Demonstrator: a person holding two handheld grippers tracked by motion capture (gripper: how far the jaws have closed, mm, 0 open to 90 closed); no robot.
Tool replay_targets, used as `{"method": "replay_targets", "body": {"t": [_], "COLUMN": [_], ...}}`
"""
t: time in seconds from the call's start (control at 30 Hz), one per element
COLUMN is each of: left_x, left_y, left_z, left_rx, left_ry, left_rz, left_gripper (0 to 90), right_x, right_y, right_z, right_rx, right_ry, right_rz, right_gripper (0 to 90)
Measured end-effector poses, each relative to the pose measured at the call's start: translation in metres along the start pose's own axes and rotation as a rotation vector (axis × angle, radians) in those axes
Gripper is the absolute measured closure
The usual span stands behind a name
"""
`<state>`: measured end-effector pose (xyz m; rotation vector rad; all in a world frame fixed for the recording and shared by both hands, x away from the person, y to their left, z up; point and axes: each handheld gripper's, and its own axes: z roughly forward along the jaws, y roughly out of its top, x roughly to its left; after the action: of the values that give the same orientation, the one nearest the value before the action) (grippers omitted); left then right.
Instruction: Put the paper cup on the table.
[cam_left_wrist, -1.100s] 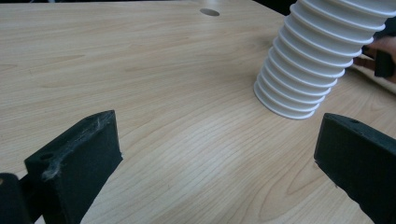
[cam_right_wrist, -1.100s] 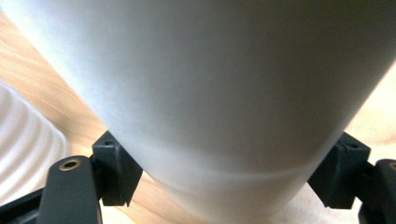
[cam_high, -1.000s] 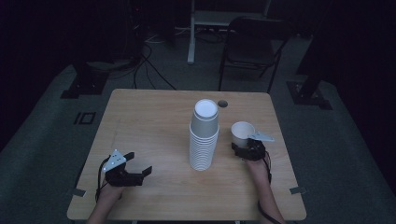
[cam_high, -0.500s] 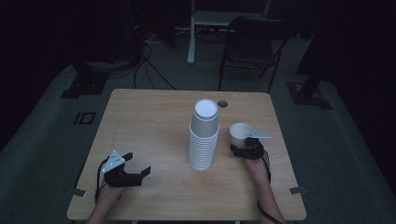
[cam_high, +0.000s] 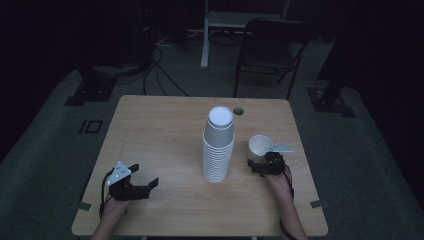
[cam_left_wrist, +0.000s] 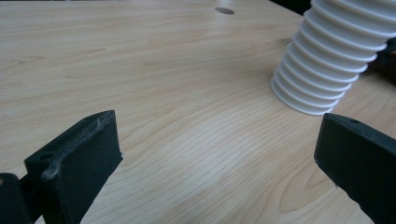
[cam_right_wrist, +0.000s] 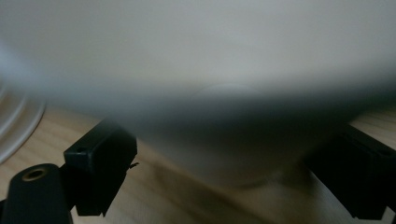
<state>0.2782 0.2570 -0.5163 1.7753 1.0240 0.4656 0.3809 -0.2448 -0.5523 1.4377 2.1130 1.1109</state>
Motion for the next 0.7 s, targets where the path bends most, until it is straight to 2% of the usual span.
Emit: {"method": "replay_targets", "body": {"t": [0.23,0.3,0.33,0.4,0.5,0.57,0.6,0.7], "left_x": [0.002,0.002,0.004,0.005,0.005,0.006,0.007,0.010], "left_y": [-0.004,-0.004,-0.005,-0.007,-0.008,-0.011,-0.013,-0.015], "left_z": [0.004,0.004,0.005,0.005,0.005,0.006,0.007,0.007], "left_rx": [0.053,0.053,0.070,0.078,0.094,0.128,0.147,0.165], "left_ry": [0.030,0.030,0.054,0.057,0.078,0.104,0.130,0.140], "left_rz": [0.000,0.000,0.004,-0.001,0.018,0.031,0.031,0.019], "left_gripper": [0.7,0.7,0.7,0.7,0.7,0.7,0.7,0.7], "right_x": [-0.009,-0.010,-0.013,-0.015,-0.018,-0.019,-0.020,-0.020], "right_y": [-0.015,-0.017,-0.020,-0.024,-0.028,-0.032,-0.034,-0.038], "right_z": [-0.022,-0.024,-0.029,-0.033,-0.041,-0.045,-0.047,-0.052], "right_rx": [-0.034,-0.036,-0.038,-0.040,-0.050,-0.051,-0.050,-0.051], "right_ry": [-0.007,-0.010,-0.014,-0.017,-0.028,-0.036,-0.037,-0.042], "right_rz": [0.014,0.016,0.017,0.023,0.027,0.031,0.031,0.025], "right_gripper": [10.9,10.9,10.9,10.9,10.9,10.9,10.9,10.9]}}
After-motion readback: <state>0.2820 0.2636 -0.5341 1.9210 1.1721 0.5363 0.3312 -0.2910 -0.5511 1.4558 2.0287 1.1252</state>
